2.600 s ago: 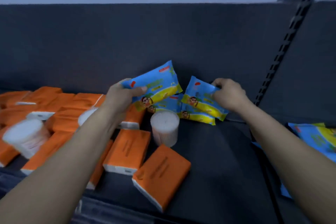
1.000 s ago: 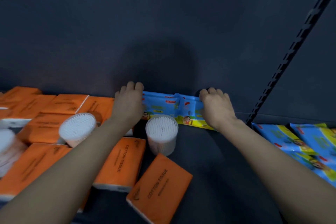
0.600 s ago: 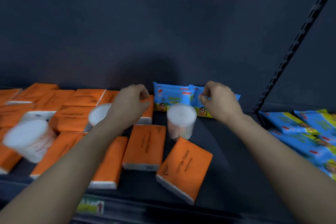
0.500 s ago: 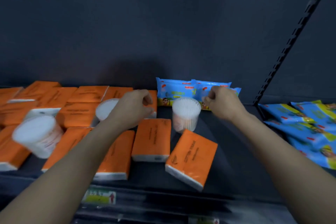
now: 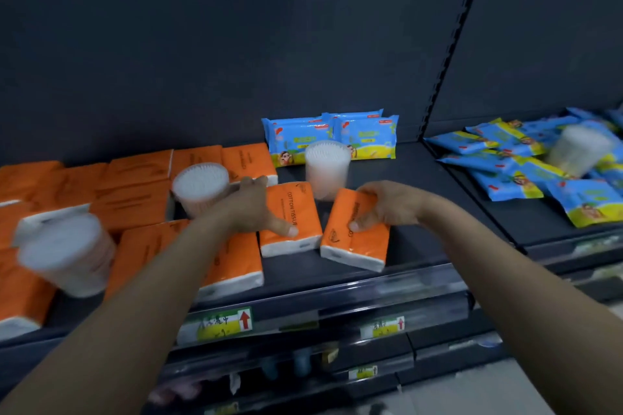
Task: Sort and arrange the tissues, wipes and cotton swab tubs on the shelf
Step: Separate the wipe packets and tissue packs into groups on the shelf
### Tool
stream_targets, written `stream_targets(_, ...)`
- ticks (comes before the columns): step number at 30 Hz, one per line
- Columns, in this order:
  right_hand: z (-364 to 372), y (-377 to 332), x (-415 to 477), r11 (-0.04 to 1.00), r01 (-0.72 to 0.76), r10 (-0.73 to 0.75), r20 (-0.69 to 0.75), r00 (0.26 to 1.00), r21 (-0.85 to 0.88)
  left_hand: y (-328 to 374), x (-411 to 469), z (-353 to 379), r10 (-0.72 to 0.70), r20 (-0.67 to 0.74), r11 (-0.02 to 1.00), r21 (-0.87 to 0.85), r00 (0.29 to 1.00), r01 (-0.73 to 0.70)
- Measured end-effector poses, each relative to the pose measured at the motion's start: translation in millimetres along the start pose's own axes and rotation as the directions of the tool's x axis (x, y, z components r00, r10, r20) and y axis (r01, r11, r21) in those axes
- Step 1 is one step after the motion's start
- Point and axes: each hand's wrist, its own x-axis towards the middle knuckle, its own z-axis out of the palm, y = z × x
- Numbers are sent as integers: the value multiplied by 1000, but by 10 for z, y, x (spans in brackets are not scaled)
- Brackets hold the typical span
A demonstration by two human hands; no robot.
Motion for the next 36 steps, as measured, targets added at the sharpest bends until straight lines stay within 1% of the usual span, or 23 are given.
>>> stream_targets(2, -17, -25, -32, 1000, -17, 16, -43, 999, -11, 39, -5, -34, -8, 1, 1000, -22, 1000, 8)
stream_targets(5, -44, -76, -73, 1000, -30, 29, -104, 994, 1, 88, -37, -67, -15, -44, 1000, -19, 999, 14)
stream_targets(6, -46, -82, -78, 999, -41, 44, -111, 993, 21, 98, -61, -76, -15, -64, 999, -45, 998, 12)
stream_targets(9, -34, -44, -80, 991, -80, 88, -75, 993, 105, 121, -125, -126, -9, -137, 981, -194, 990, -18)
stream_targets(12, -92, 6, -130, 977, -46, 55, -39, 998, 210, 154, -199, -193, 29, -190, 945, -316, 981, -88)
stream_targets(15, -240, 96, -219, 945, 9, 25, -101, 995, 327, 256, -242, -243, 42, -235, 889, -434, 971, -143)
stream_targets(18, -457, 259, -337, 873, 64, 14, -156, 988, 483, 503, -314, -249, 31, -235, 810, -563, 971, -162)
stream_targets(21, -726, 548, -455, 800, 126, 32, -252, 967, 587, 854, -358, -179, 87, -199, 743, -640, 976, -196)
stream_targets(25, -1105, 1071, -737, 680, 166, 121, -333, 935, 714, 1416, -283, 17, 132, -141, 706, -682, 981, -193)
stream_targets(30, -1561, 1812, -1170, 511, 277, 206, -429, 879, 813, 2317, -179, 352, 193, -104, 658, -724, 976, -207)
stream_targets(33, -1795, 2324, -1453, 496, 302, 297, -486, 822, 814, 2928, -79, 620, 251, -105, 647, -721, 962, -248)
stream_targets(36, -2010, 2839, -1774, 492, 303, 404, -522, 751, 816, 3550, -19, 892, 357, -78, 599, -746, 931, -292)
